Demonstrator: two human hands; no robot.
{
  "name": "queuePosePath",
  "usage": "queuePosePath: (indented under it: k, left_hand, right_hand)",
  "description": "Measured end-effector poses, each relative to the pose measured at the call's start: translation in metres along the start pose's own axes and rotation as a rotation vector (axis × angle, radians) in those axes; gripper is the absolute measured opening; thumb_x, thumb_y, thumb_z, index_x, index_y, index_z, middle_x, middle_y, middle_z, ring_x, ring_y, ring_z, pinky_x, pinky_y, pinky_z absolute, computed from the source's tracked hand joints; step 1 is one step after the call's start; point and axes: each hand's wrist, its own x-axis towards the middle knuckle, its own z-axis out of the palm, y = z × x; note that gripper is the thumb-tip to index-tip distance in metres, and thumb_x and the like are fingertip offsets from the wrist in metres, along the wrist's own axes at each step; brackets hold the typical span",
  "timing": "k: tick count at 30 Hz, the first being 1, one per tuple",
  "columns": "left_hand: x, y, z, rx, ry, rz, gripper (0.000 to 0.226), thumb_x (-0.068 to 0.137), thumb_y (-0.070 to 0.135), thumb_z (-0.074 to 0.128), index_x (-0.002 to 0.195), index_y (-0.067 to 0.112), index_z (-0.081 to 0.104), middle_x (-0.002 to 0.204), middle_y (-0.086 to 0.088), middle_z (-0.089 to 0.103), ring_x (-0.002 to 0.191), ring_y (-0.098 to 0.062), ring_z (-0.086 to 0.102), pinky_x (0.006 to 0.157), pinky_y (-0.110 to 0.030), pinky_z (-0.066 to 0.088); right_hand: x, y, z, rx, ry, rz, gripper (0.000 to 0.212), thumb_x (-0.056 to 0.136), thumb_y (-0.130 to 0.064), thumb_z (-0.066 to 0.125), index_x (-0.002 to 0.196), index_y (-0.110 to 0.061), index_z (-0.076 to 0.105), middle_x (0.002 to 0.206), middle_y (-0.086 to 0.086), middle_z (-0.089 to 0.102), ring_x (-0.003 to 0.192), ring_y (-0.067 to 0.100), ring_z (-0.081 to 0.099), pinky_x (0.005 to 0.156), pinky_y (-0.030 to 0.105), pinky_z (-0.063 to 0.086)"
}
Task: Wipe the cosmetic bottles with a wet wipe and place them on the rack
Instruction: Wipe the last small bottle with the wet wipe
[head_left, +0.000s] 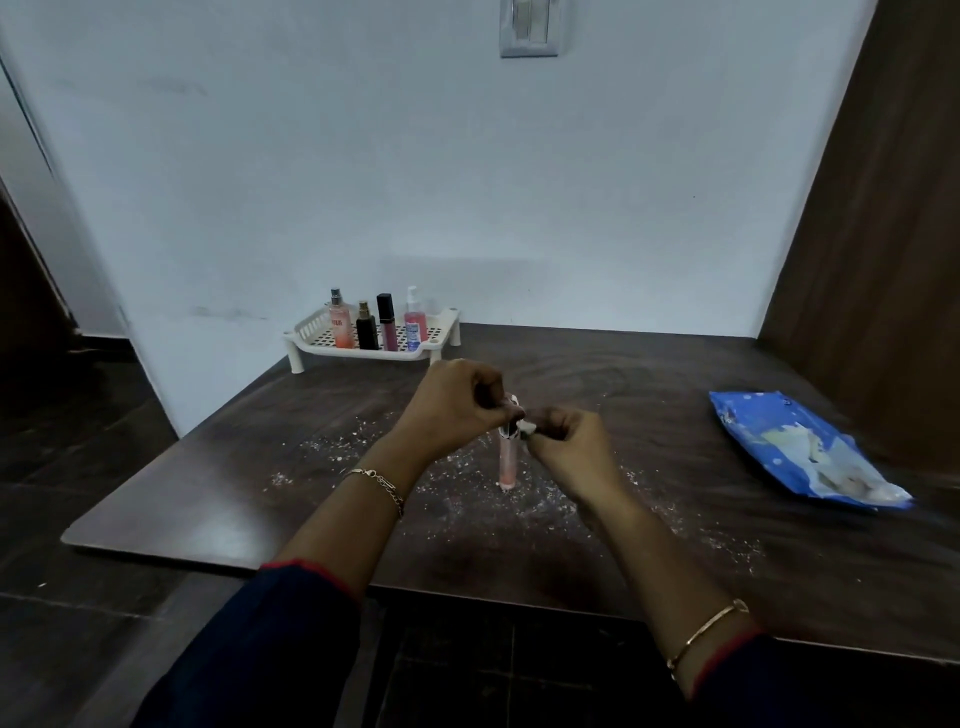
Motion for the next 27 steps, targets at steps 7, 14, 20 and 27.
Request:
queuePosePath:
  k: [7,14,20,27]
  left_hand:
    - [-0.003,0.002,0.003,-0.033,-0.001,-0.041,0.028,0.073,0.023,0.08,0.06,0.027,0.055,0.064,0.011,0.061,0.06,0.002,0.057,0.056,-0.01,0.042]
    - [-0.006,0.001,0.007,-0.075,0.065,-0.049,0.028,0.071,0.019,0.08,0.057,0.026,0.057,0.072,0.002,0.072,0.071,-0.005,0.069,0.07,-0.029,0.059]
    - [-0.008,0.003,0.006,-0.081,0.068,-0.051,0.021,0.073,0.02,0.079,0.062,0.022,0.061,0.073,0.002,0.072,0.07,-0.002,0.069,0.07,-0.028,0.059]
    - [-0.009,0.002,0.009,-0.105,0.086,-0.068,0.021,0.071,0.02,0.08,0.061,0.023,0.061,0.071,0.003,0.073,0.069,-0.002,0.069,0.069,-0.03,0.06]
  right_hand:
    - [-0.005,0.013,-0.003,-0.536,-0.064,-0.065,0.011,0.078,-0.002,0.068,0.085,-0.008,0.074,0.08,0.004,0.072,0.07,0.013,0.064,0.068,0.028,0.054]
    - [-0.007,0.0,-0.002,-0.166,0.069,-0.135,0.017,0.069,-0.009,0.081,0.069,-0.012,0.065,0.07,0.004,0.068,0.067,0.019,0.066,0.063,0.031,0.054]
    - [-0.005,0.021,0.009,-0.332,0.127,-0.079,0.021,0.061,-0.016,0.082,0.061,-0.017,0.062,0.063,-0.003,0.067,0.063,0.014,0.066,0.065,0.038,0.057]
    - [-0.002,0.028,0.006,-0.495,0.013,0.025,0.023,0.053,-0.024,0.085,0.052,-0.023,0.062,0.063,-0.005,0.07,0.064,0.015,0.068,0.064,0.036,0.057]
